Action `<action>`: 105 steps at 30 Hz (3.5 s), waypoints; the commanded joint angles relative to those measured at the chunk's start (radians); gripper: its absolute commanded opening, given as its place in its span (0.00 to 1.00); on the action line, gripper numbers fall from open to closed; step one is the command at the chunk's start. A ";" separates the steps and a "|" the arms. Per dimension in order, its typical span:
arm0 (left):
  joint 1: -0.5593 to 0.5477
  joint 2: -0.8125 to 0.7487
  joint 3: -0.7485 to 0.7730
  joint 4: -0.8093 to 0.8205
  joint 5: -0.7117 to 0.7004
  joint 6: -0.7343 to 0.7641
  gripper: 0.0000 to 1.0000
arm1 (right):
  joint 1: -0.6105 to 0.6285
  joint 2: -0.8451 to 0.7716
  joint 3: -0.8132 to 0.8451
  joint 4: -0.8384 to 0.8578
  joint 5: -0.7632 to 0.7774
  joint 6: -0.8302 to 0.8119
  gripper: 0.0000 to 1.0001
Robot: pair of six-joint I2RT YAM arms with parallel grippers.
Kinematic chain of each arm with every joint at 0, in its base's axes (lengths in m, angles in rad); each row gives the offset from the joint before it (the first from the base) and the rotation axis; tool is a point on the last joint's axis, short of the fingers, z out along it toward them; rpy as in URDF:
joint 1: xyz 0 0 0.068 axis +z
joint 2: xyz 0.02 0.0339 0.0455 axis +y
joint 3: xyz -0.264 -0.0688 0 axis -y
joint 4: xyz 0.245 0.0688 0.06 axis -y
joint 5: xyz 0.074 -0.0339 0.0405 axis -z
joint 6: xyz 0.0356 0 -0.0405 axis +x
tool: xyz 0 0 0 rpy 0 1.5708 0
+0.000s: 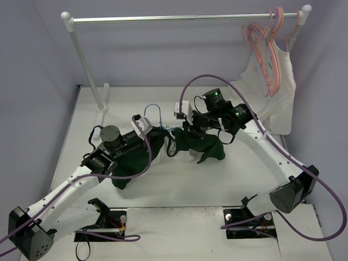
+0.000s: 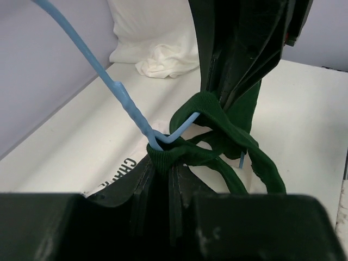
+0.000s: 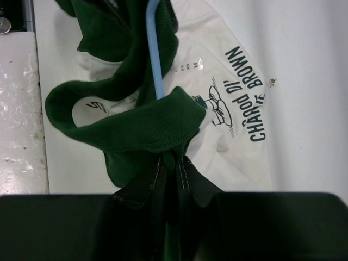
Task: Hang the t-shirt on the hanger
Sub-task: Place the T-shirt on the hanger, then place the hanger at the clothesline.
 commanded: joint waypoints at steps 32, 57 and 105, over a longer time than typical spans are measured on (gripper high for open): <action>-0.006 -0.035 0.126 -0.013 0.069 0.076 0.00 | -0.051 -0.197 -0.155 0.159 0.043 0.057 0.00; 0.040 -0.081 0.158 -0.148 -0.365 0.160 0.53 | -0.114 -0.346 -0.191 0.418 0.215 0.135 0.00; 0.130 0.000 0.304 -0.662 -0.895 -0.211 0.63 | -0.220 -0.139 0.211 0.601 0.784 0.454 0.00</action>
